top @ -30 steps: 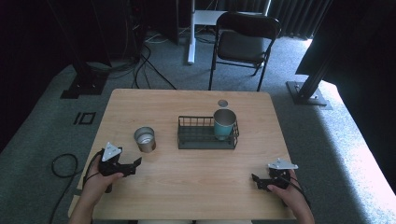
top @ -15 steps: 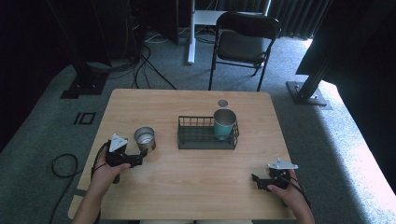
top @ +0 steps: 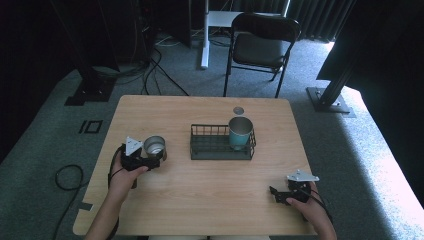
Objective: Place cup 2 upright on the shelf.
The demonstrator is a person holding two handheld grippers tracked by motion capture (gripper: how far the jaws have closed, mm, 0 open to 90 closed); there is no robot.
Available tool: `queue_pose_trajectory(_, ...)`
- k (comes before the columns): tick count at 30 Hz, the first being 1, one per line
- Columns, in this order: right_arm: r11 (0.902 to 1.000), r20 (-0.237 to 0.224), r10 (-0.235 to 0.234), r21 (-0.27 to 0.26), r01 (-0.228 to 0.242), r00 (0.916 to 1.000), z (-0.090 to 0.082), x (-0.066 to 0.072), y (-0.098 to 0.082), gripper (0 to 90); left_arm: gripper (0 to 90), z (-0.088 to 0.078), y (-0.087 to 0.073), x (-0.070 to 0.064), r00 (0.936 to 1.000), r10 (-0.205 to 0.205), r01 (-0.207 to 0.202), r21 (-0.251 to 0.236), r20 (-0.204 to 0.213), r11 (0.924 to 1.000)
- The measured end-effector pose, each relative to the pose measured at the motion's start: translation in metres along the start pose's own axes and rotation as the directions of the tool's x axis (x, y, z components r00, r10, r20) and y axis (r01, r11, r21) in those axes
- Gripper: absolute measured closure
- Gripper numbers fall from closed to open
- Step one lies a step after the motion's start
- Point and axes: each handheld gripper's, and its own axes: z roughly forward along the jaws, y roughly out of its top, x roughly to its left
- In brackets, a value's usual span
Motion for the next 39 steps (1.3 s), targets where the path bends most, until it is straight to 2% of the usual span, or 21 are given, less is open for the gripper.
queue_pose_trajectory(6, 1.0000, 0.000, -0.001, 0.000, 0.001, 1.0000, 0.000, 0.000, 0.000, 10.9, 3.1, 0.012, 0.000, -0.007, 0.9998, -0.009, 0.009, -0.005, -0.017, 0.9999)
queue_pose_trajectory(7, 1.0000, 0.000, -0.001, 0.000, 0.001, 1.0000, 0.000, 0.000, 0.000, 10.9, 3.2, 0.013, 0.000, -0.007, 0.9997, -0.019, 0.019, -0.010, -0.017, 0.9998)
queue_pose_trajectory(18, 1.0000, 0.000, -0.001, 0.000, 0.001, 1.0000, 0.000, 0.000, 0.000, 10.9, 3.2, 0.028, 0.002, -0.006, 0.9988, -0.023, 0.022, -0.008, -0.044, 0.9997)
queue_pose_trajectory(25, 1.0000, 0.000, -0.001, 0.000, 0.001, 1.0000, 0.000, 0.000, 0.000, 10.9, 3.5, 0.035, 0.000, -0.009, 0.9993, 0.000, 0.000, 0.006, -0.038, 1.0000)
queue_pose_trajectory(28, 1.0000, 0.000, 0.000, 0.000, 0.000, 1.0000, 0.000, 0.000, 0.000, 10.9, 4.7, 0.037, -0.001, -0.007, 0.9991, -0.029, 0.029, 0.003, -0.031, 0.9996)
queue_pose_trajectory(32, 1.0000, 0.000, 0.000, 0.000, 0.000, 1.0000, 0.000, 0.000, 0.000, 10.9, 6.9, 0.038, -0.001, -0.006, 0.9989, -0.032, 0.032, 0.005, -0.035, 0.9995)
queue_pose_trajectory(36, 1.0000, 0.000, 0.000, 0.000, 0.000, 1.0000, 0.000, 0.000, 0.000, 10.9, 13.1, 0.040, -0.001, -0.005, 0.9982, -0.042, 0.042, -0.001, -0.043, 0.9991)
queue_pose_trajectory(39, 1.0000, 0.000, 0.000, 0.000, 0.000, 1.0000, 0.000, 0.000, 0.000, 10.9, 13.6, 0.039, 0.000, -0.004, 0.9982, -0.041, 0.041, 0.003, -0.043, 0.9992)
